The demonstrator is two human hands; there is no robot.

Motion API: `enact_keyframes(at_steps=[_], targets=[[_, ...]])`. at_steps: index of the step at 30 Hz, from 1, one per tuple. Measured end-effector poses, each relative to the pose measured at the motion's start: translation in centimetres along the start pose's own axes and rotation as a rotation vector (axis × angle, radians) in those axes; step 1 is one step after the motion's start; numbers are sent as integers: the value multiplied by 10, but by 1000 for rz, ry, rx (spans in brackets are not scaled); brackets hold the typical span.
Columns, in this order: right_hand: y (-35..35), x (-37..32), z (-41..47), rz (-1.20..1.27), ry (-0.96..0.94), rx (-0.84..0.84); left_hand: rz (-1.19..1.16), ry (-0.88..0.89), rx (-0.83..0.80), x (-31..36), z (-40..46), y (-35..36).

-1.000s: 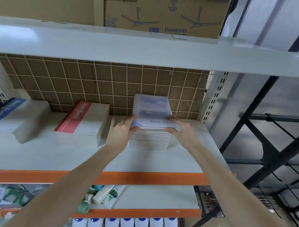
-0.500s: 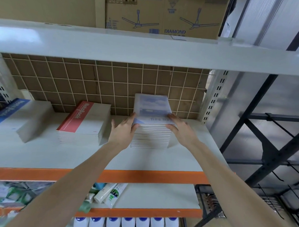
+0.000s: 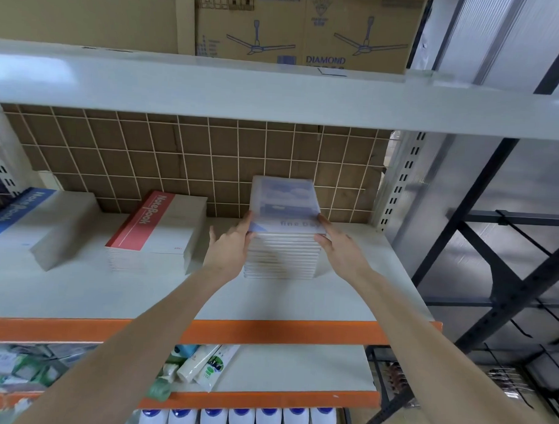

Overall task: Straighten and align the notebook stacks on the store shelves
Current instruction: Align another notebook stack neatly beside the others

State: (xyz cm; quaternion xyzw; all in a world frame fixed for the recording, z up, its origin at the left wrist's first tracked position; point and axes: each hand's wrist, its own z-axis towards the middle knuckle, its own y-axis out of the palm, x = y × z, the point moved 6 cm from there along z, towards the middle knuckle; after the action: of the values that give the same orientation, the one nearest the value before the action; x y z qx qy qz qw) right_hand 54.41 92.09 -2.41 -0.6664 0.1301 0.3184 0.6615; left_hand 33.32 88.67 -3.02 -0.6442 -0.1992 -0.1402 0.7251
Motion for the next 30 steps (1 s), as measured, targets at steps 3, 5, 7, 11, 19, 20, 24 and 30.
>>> enact_keyframes(at_steps=[3, 5, 7, 11, 19, 20, 24, 30], targets=[[0, 0, 0, -21, -4, -20, 46, 2, -21, -2, 1, 1], [0, -1, -2, -35, -20, -50, 72, 8, -39, -1, 0, -2], [-1, -3, -4, -114, -70, -46, 120, 43, 5, 2, -1, -7], [0, -14, 1, -271, -161, 51, 252, 192, 91, 14, -2, -13], [8, -11, 12, -317, -116, 57, 256, 182, -29, 6, 13, -7], [9, -11, 12, -314, -114, 54, 212, 171, -29, 6, 12, -7], [3, -16, 13, -334, -89, 3, 248, 149, -83, 6, 5, -3], [-2, -64, 24, -521, -81, -13, 257, 70, 106, -15, -18, -36]])
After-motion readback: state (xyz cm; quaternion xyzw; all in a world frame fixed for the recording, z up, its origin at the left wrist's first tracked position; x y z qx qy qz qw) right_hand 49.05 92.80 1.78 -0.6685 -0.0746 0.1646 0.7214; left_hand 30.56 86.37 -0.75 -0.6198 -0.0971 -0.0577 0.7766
